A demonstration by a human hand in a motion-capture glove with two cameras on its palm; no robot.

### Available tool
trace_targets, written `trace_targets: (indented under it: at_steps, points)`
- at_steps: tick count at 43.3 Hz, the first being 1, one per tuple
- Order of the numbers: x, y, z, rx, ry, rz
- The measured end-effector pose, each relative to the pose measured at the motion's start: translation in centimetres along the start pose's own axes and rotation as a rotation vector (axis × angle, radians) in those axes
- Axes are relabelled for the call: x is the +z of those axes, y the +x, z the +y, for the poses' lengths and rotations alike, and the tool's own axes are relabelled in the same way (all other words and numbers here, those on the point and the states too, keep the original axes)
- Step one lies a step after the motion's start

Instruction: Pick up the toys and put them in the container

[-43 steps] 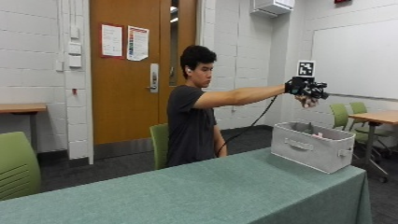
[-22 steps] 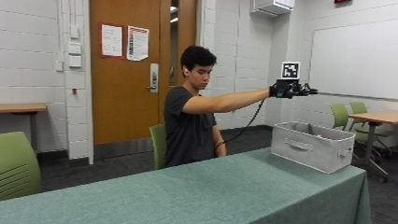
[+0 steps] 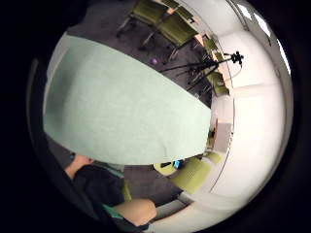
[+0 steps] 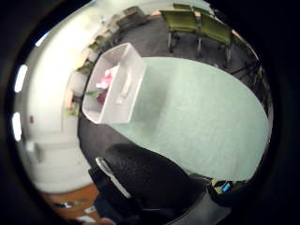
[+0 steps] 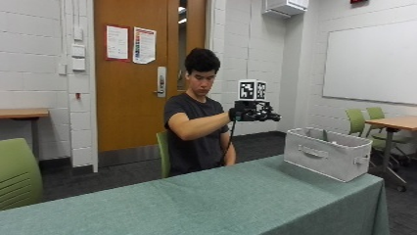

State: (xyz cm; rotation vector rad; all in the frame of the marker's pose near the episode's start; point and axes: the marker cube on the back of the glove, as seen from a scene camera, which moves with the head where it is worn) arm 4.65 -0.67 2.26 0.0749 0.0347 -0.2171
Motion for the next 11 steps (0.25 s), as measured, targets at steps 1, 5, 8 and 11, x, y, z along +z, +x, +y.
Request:
trace_targets:
  at_steps: [1,5,8,11]
  points:
    - [0.4,0.9,0.5,0.068,0.002,0.006]
    - [1.7,3.0,2.1,0.222,0.0,0.007]
    - [2.5,3.8,3.3,0.241,-0.014,-0.026]
    - [2.8,4.1,4.1,0.247,-0.02,-0.044]
